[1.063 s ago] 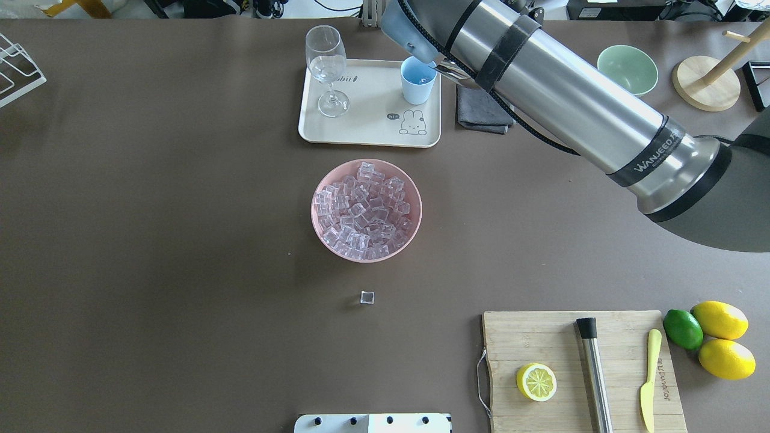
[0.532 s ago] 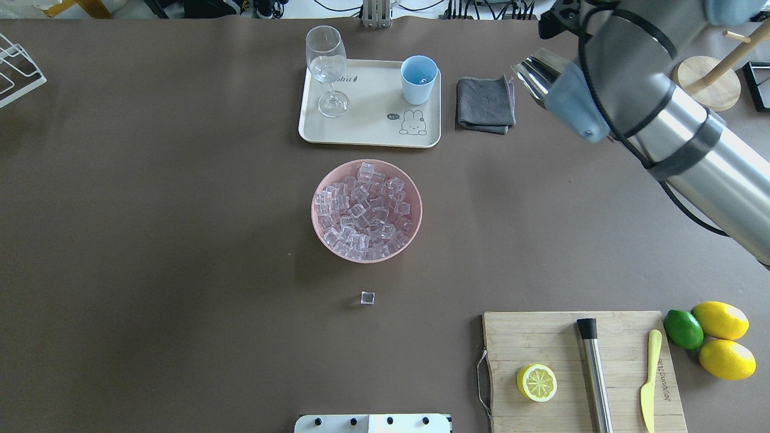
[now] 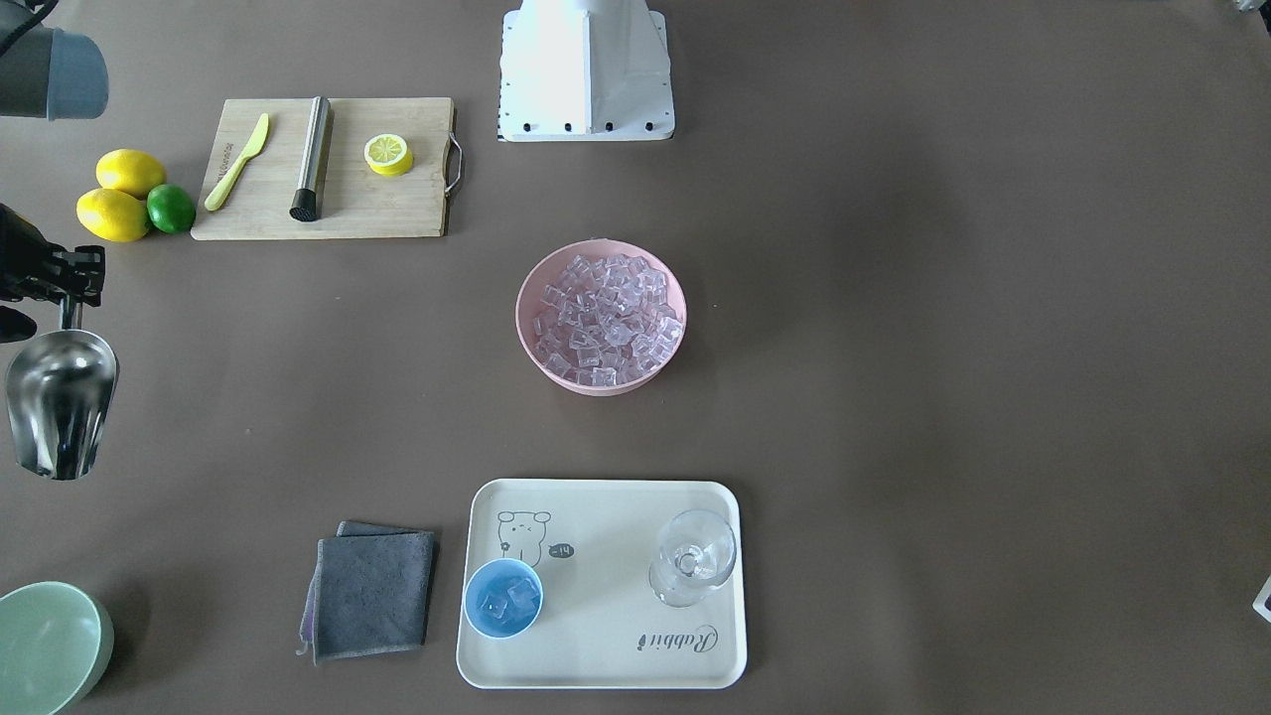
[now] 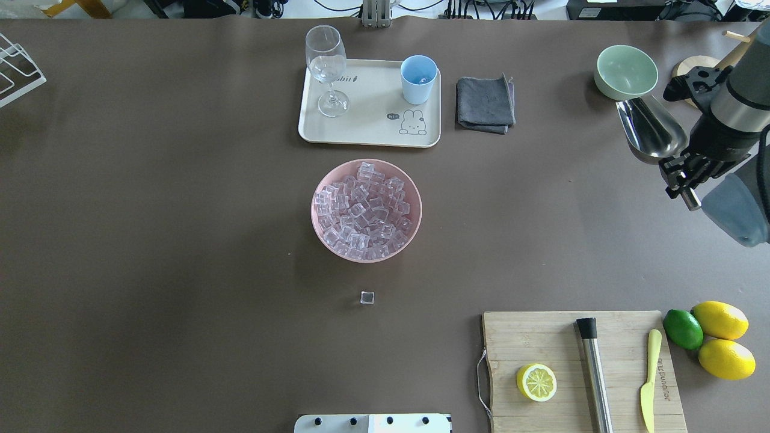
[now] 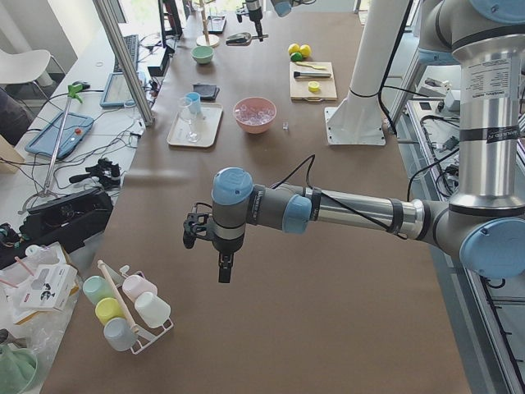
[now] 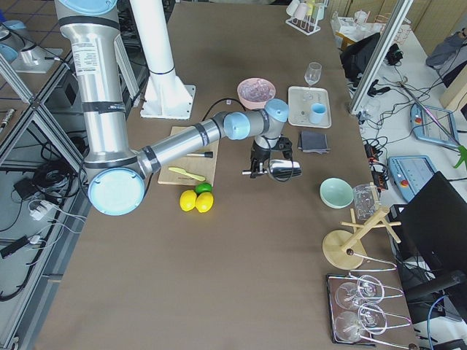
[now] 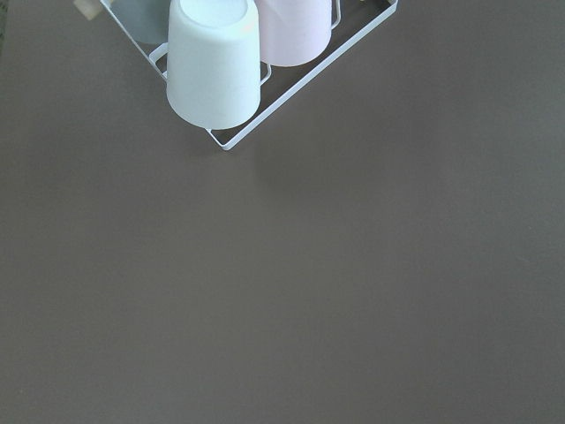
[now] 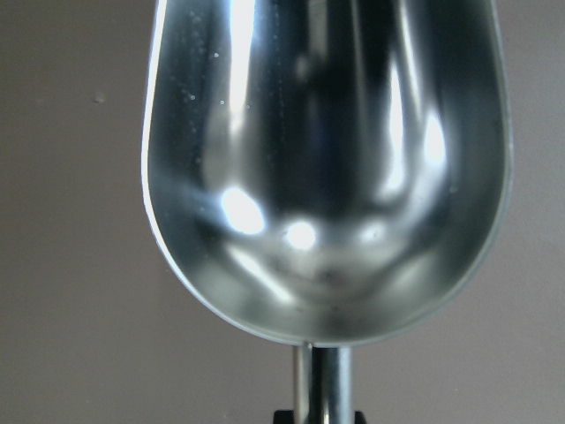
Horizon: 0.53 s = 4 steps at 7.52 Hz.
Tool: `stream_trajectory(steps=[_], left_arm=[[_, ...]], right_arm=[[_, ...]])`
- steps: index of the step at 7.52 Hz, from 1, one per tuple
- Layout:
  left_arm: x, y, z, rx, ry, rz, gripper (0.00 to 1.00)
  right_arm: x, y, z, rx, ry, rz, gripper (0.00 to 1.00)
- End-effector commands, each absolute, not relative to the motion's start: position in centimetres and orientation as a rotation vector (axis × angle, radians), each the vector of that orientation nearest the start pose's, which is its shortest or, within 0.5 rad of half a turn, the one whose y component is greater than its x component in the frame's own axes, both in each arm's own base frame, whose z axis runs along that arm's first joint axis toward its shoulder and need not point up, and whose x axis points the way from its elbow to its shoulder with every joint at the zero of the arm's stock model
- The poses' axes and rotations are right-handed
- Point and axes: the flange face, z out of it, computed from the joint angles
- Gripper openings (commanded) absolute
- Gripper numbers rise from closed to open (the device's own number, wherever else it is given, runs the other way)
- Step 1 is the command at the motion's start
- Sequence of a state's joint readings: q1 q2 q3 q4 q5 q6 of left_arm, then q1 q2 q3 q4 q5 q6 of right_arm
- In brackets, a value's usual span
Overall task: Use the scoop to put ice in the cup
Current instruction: 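Carry the empty scoop back beside the green bowl with the right gripper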
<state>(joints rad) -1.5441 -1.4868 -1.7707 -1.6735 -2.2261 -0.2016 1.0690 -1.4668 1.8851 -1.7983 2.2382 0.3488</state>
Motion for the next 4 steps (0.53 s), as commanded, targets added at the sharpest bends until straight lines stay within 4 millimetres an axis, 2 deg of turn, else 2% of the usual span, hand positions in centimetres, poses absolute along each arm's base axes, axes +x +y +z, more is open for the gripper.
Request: stream_trajectory(steps=[1,3,4], left_arm=[[-5.3,-47.2,59.7,0.129,0.67,-0.082,0.99],[-5.3,-47.2,59.4,0.136,0.672,-0.08,0.99],[-5.2,-47.4,59.2,0.142,0.674,-0.077,0.99]], right_arm=[[-14.8,-43.9,56.1,-0.119,-0.692,-0.158,0.0],[-14.3,-43.4,60.3,-0.121,-0.703,-0.155,0.0],[-14.3,-43.4,61.3,-0.134,-0.709,-0.15,0.0]])
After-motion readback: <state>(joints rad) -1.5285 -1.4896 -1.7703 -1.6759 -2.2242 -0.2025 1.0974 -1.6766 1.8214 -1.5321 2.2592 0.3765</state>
